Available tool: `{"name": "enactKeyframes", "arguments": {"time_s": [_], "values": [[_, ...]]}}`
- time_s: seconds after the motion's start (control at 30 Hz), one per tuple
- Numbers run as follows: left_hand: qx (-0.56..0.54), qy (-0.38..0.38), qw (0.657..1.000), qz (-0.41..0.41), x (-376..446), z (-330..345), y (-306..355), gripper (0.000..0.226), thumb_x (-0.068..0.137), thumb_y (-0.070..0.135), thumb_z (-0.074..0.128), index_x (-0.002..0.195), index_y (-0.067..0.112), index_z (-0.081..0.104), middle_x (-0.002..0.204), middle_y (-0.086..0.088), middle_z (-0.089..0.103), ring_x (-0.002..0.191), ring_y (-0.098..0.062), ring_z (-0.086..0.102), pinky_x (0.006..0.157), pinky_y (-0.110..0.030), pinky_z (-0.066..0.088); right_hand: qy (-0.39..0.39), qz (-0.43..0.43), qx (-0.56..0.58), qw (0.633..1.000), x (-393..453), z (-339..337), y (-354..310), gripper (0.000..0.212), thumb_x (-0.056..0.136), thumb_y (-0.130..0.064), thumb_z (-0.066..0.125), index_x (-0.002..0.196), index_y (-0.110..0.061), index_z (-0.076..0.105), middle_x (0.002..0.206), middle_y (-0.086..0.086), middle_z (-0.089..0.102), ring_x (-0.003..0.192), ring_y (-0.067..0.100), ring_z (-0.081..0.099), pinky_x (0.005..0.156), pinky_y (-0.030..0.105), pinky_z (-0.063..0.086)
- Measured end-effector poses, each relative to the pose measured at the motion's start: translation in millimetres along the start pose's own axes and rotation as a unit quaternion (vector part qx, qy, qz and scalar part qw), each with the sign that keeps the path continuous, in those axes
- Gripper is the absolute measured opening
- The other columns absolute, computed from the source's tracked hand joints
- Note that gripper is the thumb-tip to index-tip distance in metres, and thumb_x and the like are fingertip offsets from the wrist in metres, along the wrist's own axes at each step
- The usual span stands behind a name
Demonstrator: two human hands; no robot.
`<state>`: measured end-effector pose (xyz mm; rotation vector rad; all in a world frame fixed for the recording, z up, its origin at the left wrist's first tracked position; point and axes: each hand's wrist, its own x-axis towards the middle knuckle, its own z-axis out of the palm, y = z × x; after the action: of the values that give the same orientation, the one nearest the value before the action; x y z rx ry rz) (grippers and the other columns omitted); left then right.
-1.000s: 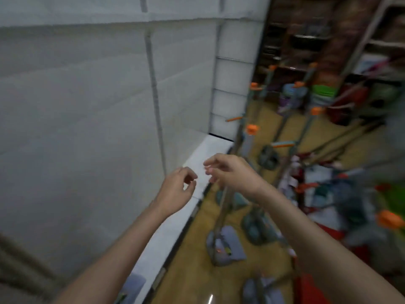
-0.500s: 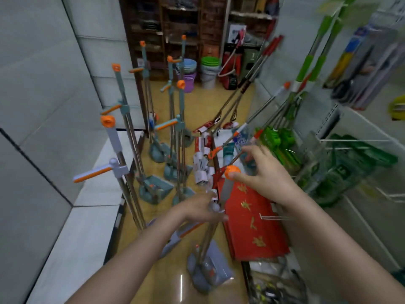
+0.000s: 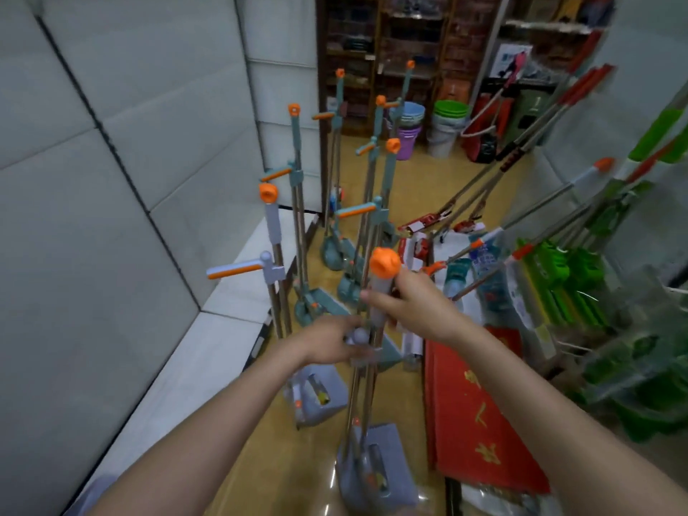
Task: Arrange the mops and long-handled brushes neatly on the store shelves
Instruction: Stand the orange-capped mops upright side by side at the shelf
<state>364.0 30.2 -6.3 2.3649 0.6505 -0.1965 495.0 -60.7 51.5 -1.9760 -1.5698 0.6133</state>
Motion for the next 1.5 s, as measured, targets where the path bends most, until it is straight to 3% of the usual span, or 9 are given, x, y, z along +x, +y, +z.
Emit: {"name": "enactKeyframes", "arguments": {"time_s": [0.13, 0.23, 0.33, 0.5, 0.6, 0.9, 1.07, 1.33, 1.5], "values": [[0.025, 0.102, 0.994, -0.021, -38, -35, -19, 0.038, 0.08, 0.045, 0.064, 0.108, 0.019, 0.058, 0.083, 0.0, 0.053, 0.079, -0.02, 0.053, 0.059, -0.026, 0.037, 0.04, -0.106, -0.017, 0.993, 28, 7, -52, 0.036, 0.09, -0.045, 0.052, 0.106, -0.015, 0.042, 0.078, 0.015, 0.066, 0.073, 0.034, 0.063, 0.068, 0.045, 0.051], [0.036, 0.165, 0.982, -0.085, -75, -53, -41, 0.018, 0.075, 0.048, 0.067, 0.074, 0.038, 0.052, 0.071, 0.002, 0.052, 0.076, -0.024, 0.053, 0.061, -0.031, 0.04, 0.06, -0.171, -0.01, 0.983, 50, 23, -92, 0.044, 0.09, -0.044, 0.053, 0.113, -0.008, 0.042, 0.081, 0.024, 0.068, 0.078, 0.043, 0.064, 0.073, 0.048, 0.051], [0.079, 0.246, 0.952, -0.165, -114, -71, -59, 0.042, 0.072, 0.052, 0.067, 0.057, 0.027, 0.036, 0.057, 0.006, 0.044, 0.067, -0.024, 0.045, 0.054, -0.032, 0.031, 0.042, -0.222, 0.019, 0.974, 72, 41, -137, 0.04, 0.09, -0.044, 0.052, 0.105, -0.008, 0.043, 0.079, 0.023, 0.069, 0.079, 0.045, 0.064, 0.073, 0.05, 0.051], [0.128, 0.309, 0.907, -0.255, -185, -101, -84, 0.047, 0.072, 0.057, 0.061, 0.059, 0.019, 0.036, 0.059, 0.002, 0.043, 0.07, -0.029, 0.046, 0.058, -0.032, 0.033, -0.026, -0.286, 0.051, 0.956, 98, 70, -211, 0.028, 0.091, -0.039, 0.052, 0.098, -0.014, 0.041, 0.064, 0.014, 0.069, 0.053, 0.026, 0.065, 0.057, 0.033, 0.052], [0.147, 0.341, 0.882, -0.289, -226, -115, -102, 0.042, 0.072, 0.058, 0.058, 0.066, 0.02, 0.042, 0.068, -0.001, 0.051, 0.078, -0.033, 0.054, 0.059, -0.033, 0.034, -0.063, -0.328, 0.1, 0.937, 110, 92, -256, 0.024, 0.091, -0.032, 0.054, 0.094, -0.014, 0.038, 0.07, 0.015, 0.071, 0.046, 0.024, 0.064, 0.044, 0.027, 0.048], [0.155, 0.412, 0.81, -0.388, -309, -146, -176, 0.039, 0.076, 0.057, 0.058, 0.069, 0.021, 0.044, 0.072, 0.0, 0.052, 0.072, -0.024, 0.045, 0.049, -0.03, 0.022, -0.126, -0.42, 0.099, 0.893, 148, 171, -364, 0.025, 0.092, -0.033, 0.052, 0.098, -0.012, 0.04, 0.077, 0.013, 0.072, 0.05, 0.02, 0.063, 0.049, 0.027, 0.049], [0.115, 0.435, 0.784, -0.428, -334, -153, -232, 0.039, 0.077, 0.058, 0.057, 0.072, 0.021, 0.046, 0.078, -0.004, 0.056, 0.085, -0.032, 0.056, 0.061, -0.031, 0.031, -0.152, -0.433, 0.078, 0.885, 169, 223, -404, 0.027, 0.093, -0.035, 0.049, 0.104, -0.013, 0.039, 0.084, 0.009, 0.071, 0.056, 0.021, 0.063, 0.062, 0.035, 0.051], [0.095, 0.457, 0.753, -0.463, -341, -167, -293, 0.034, 0.079, 0.057, 0.053, 0.079, 0.023, 0.05, 0.09, -0.007, 0.066, 0.089, -0.032, 0.059, 0.062, -0.031, 0.032, -0.186, -0.437, 0.058, 0.878, 210, 272, -439, 0.03, 0.093, -0.033, 0.05, 0.112, -0.012, 0.041, 0.085, 0.013, 0.071, 0.064, 0.024, 0.065, 0.072, 0.043, 0.054], [0.046, 0.459, 0.737, -0.494, -336, -164, -321, 0.033, 0.079, 0.055, 0.055, 0.078, 0.022, 0.051, 0.091, -0.008, 0.066, 0.09, -0.032, 0.059, 0.064, -0.03, 0.031, -0.227, -0.438, 0.049, 0.868, 233, 298, -446, 0.035, 0.093, -0.033, 0.05, 0.118, -0.01, 0.039, 0.09, 0.013, 0.07, 0.061, 0.023, 0.063, 0.07, 0.038, 0.053]]}}
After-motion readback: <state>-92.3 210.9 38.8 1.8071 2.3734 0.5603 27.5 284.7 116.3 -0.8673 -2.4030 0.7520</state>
